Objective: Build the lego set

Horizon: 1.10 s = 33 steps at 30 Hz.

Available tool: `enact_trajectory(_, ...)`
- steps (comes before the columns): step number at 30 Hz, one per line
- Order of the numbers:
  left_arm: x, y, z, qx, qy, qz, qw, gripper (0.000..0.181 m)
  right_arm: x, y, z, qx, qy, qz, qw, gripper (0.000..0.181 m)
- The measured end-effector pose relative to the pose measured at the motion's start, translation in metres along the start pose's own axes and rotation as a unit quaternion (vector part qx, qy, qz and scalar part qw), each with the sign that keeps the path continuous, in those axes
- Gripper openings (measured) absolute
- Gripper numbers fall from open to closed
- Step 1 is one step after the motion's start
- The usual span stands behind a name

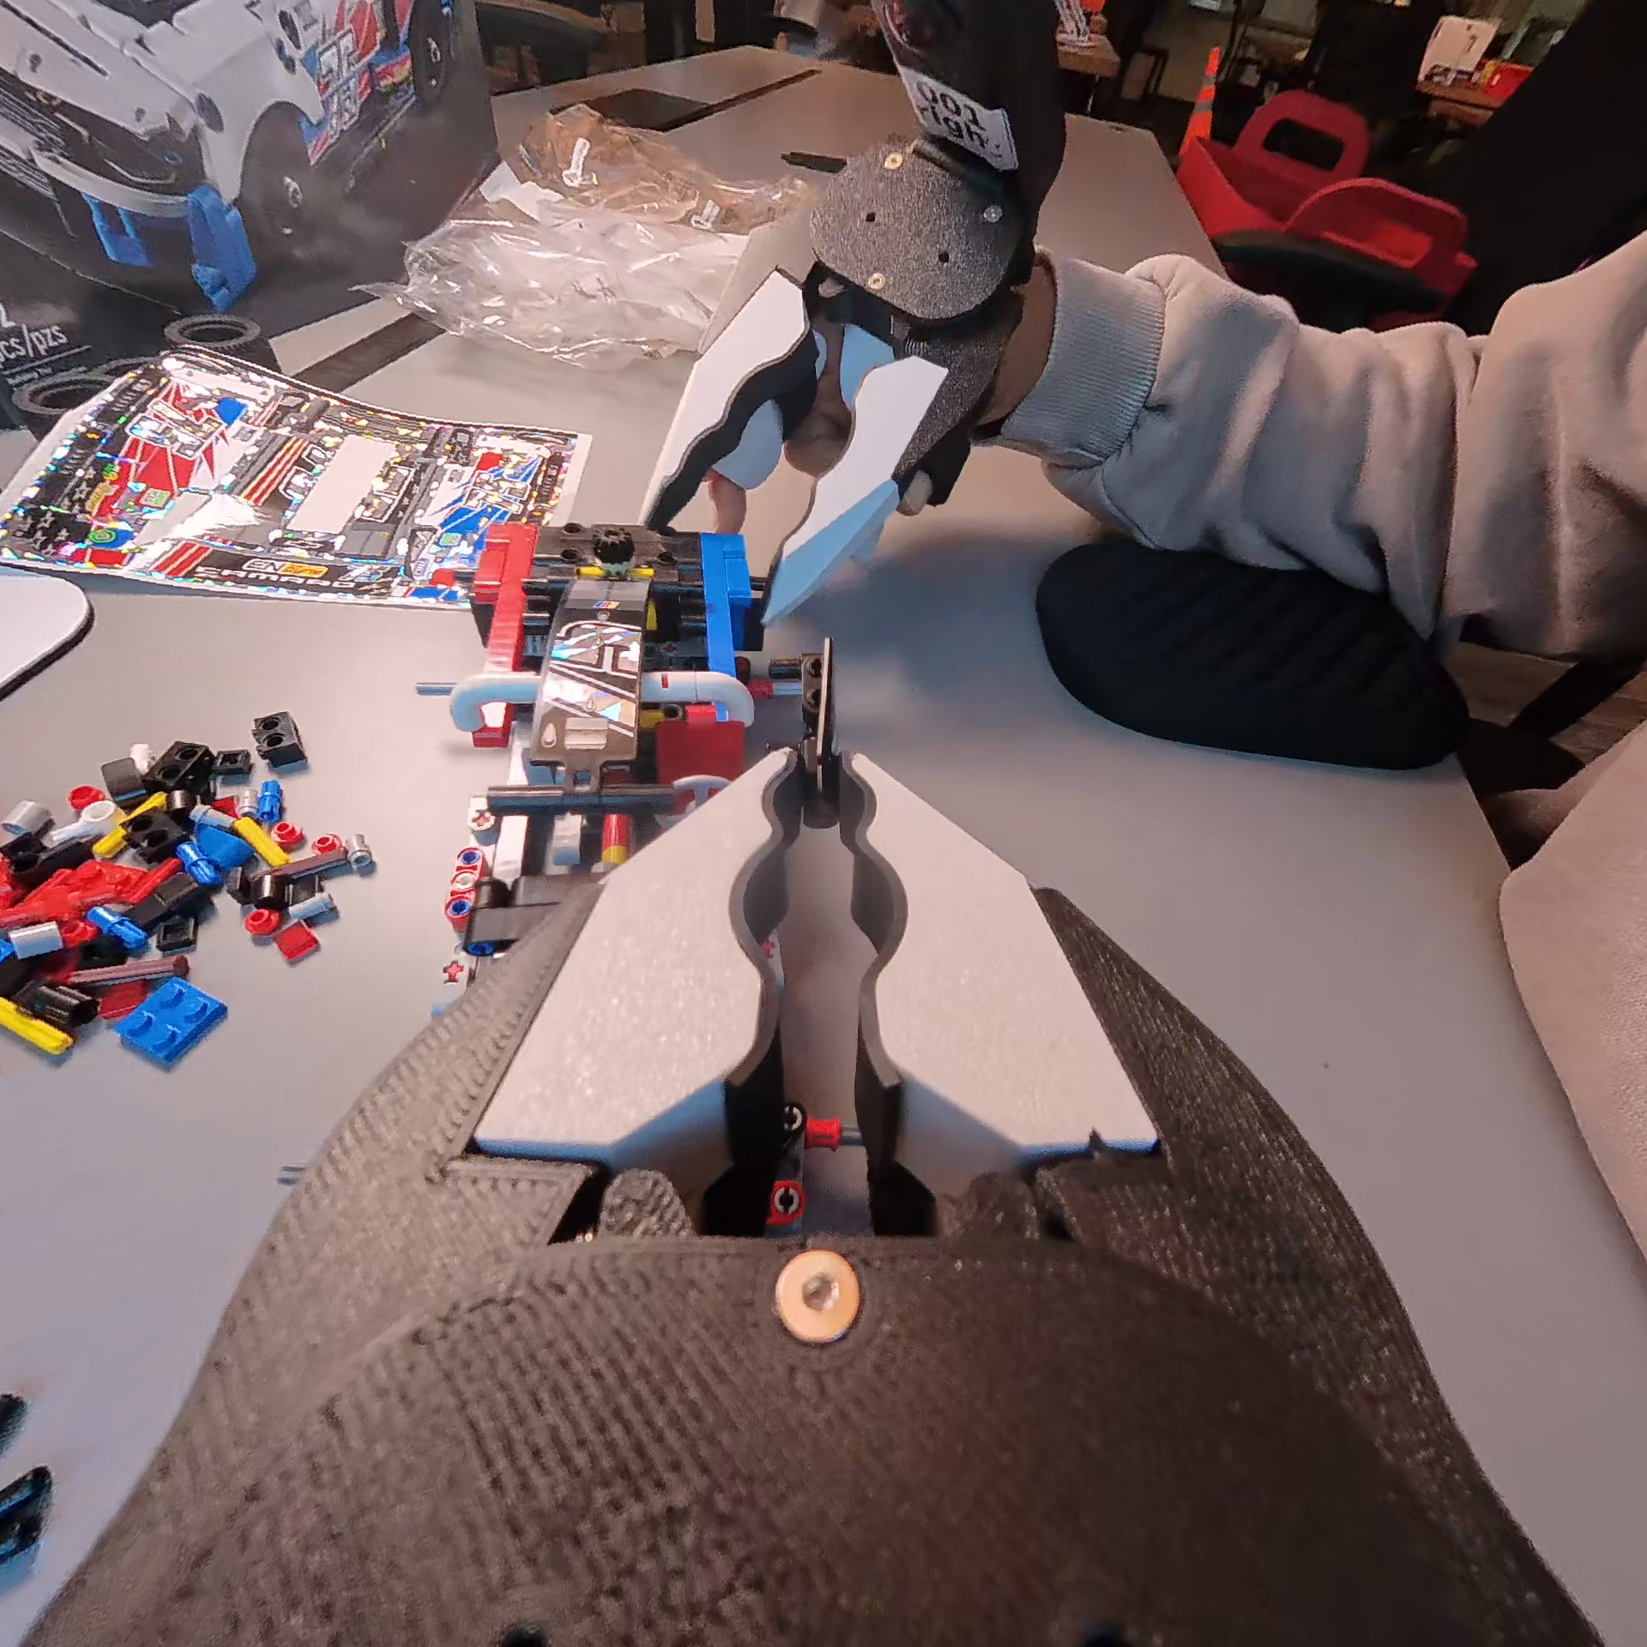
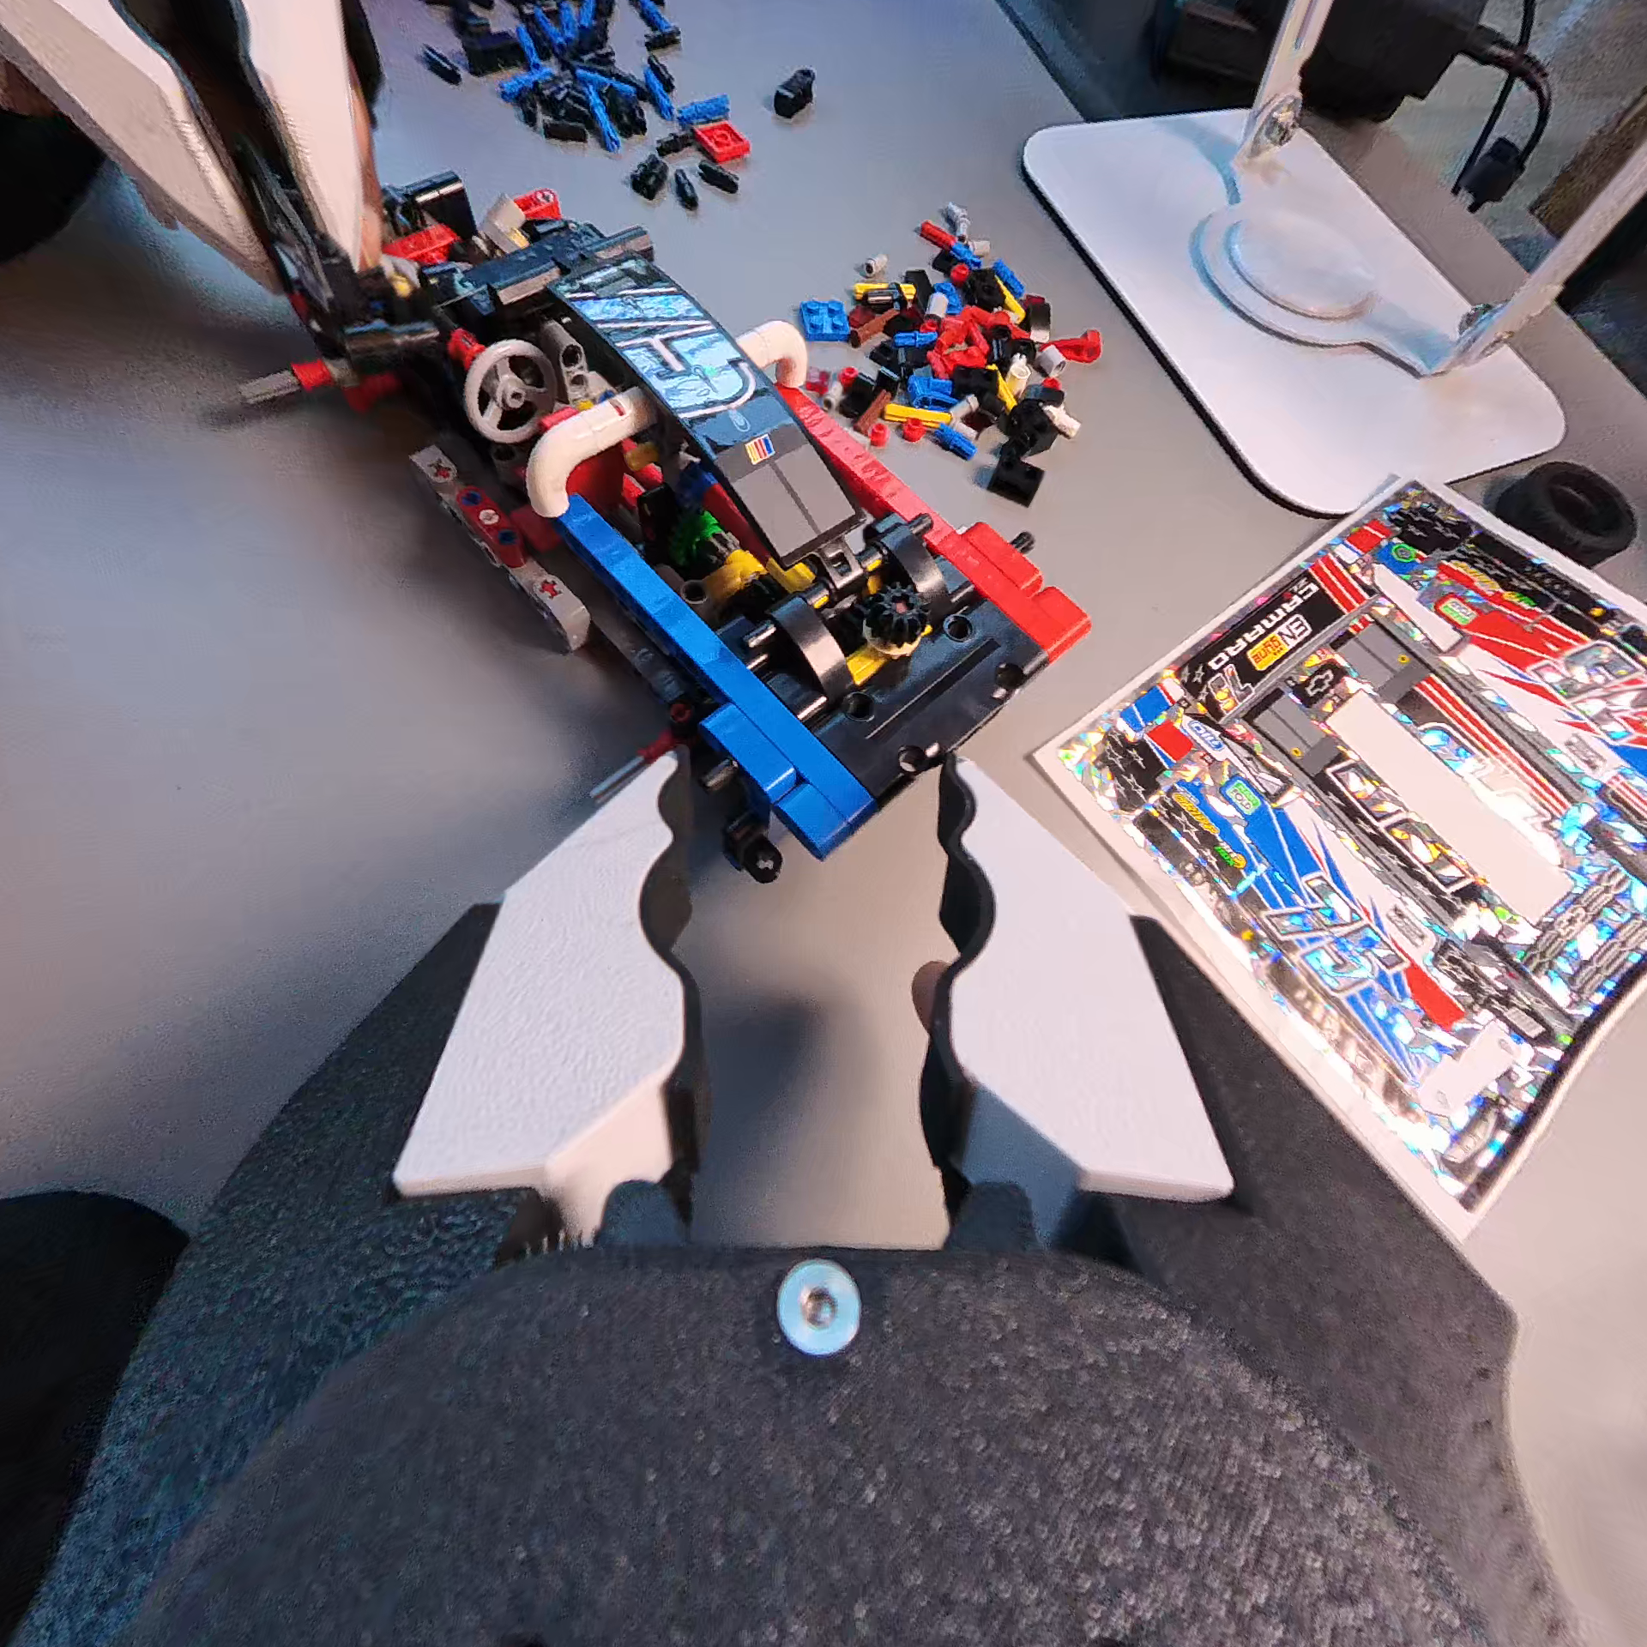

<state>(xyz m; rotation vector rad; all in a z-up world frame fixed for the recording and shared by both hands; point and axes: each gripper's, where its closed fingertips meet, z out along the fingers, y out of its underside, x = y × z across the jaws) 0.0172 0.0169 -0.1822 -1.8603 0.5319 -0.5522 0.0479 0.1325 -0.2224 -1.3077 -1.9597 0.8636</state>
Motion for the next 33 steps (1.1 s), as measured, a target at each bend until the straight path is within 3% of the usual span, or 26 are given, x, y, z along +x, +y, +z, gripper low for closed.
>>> enact_trajectory(8,-0.006,0.004,-0.001,-0.004,-0.011,-0.004,1.000,0.004,-0.013,0.002,-0.006,-0.045,-0.010,-0.011,0.999,0.051)
enact_trajectory(13,-0.008,-0.004,-0.007,0.009,-0.017,-0.008,1.000,0.004,-0.033,-0.009,-0.033,-0.018,-0.099,-0.006,0.995,0.042)
enact_trajectory(16,-0.009,-0.013,-0.010,0.029,-0.014,-0.018,0.999,0.004,0.008,-0.071,-0.049,0.131,-0.030,0.007,0.991,0.028)
enact_trajectory(20,-0.014,-0.017,-0.013,0.036,-0.035,-0.013,0.999,0.004,0.096,-0.149,-0.056,0.283,0.158,0.028,0.946,0.003)
enact_trajectory(25,-0.027,-0.026,-0.025,0.056,-0.089,0.016,0.994,0.004,0.172,-0.210,-0.021,0.336,0.261,0.046,0.904,0.000)
enact_trajectory(33,-0.038,-0.028,-0.039,0.052,-0.127,0.048,0.989,0.005,0.230,-0.246,0.033,0.332,0.287,0.077,0.895,0.000)
